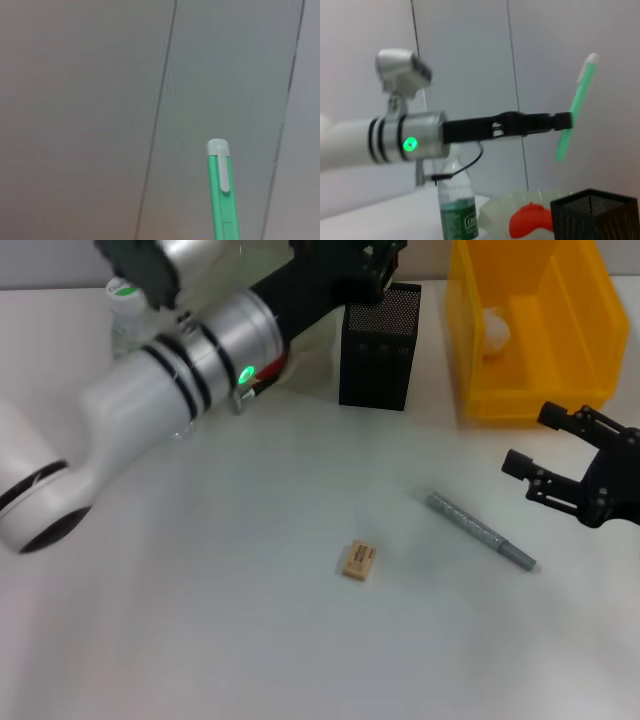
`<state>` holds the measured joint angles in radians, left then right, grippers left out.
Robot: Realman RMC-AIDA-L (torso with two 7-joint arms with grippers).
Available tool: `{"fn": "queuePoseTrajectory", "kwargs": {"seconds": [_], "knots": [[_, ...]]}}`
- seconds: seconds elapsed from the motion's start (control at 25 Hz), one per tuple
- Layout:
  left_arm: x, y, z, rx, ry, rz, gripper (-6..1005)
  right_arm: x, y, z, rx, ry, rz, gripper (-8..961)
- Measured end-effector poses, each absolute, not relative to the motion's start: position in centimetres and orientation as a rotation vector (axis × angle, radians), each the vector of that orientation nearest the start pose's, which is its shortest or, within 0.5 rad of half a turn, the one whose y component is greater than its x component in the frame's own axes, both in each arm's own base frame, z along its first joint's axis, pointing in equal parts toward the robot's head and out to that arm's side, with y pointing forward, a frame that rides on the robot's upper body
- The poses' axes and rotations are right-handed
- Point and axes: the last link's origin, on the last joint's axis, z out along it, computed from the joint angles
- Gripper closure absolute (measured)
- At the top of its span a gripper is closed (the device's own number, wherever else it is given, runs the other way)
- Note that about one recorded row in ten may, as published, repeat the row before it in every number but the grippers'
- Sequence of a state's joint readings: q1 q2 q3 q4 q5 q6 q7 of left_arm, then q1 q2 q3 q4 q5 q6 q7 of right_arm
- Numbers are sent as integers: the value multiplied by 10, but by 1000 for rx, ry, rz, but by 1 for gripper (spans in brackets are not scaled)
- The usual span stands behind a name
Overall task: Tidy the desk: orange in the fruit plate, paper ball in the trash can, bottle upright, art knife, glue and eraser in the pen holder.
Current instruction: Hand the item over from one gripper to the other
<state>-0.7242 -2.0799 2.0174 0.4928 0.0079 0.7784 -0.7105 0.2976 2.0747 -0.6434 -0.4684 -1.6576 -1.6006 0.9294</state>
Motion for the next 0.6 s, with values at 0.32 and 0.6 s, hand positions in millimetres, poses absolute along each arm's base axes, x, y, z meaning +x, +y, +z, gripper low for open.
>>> {"fn": "queuePoseTrajectory", "kwargs": {"seconds": [0.32,0.6], "knots": [[-172,355,-75,-2218,-514,-1228,804,315,253,27,-2311,531,1096,152],[-208,314,-76,-2233,-533,-1268,804,292,253,39,-2369,552,1311,153]]}}
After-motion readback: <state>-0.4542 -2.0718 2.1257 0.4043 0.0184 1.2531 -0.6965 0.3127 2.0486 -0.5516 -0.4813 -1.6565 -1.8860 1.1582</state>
